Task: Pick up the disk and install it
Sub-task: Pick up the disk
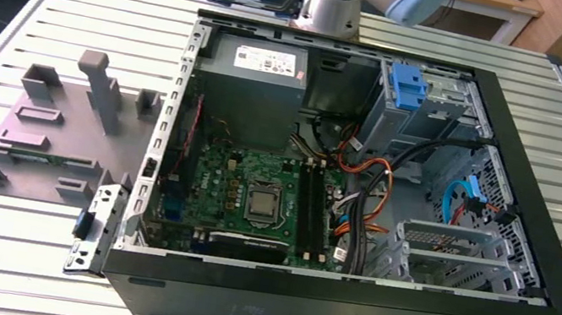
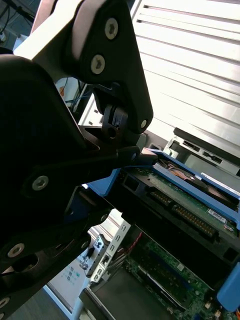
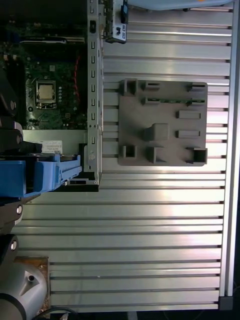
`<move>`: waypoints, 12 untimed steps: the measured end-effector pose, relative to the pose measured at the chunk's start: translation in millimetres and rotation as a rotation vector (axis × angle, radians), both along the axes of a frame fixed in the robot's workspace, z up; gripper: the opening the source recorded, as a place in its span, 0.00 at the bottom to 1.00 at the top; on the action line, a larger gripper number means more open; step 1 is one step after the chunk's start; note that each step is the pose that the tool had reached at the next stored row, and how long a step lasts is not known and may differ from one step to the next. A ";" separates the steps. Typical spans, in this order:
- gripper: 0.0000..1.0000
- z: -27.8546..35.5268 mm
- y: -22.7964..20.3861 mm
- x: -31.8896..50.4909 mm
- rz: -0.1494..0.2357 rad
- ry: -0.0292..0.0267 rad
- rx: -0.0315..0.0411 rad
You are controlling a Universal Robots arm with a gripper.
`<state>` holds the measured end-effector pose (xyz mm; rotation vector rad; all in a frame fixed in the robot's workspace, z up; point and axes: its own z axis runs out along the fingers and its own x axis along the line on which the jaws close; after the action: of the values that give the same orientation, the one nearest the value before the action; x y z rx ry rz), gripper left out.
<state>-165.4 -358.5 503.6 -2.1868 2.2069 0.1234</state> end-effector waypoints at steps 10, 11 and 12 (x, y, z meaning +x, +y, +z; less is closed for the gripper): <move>0.37 0.0 0.0 3.5 0.000 0.0000 0.0001; 0.37 0.0 0.0 3.8 0.000 0.0000 0.0000; 0.37 0.0 0.0 4.2 0.000 0.0000 0.0000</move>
<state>-161.2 -358.5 503.6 -2.1868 2.2069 0.1234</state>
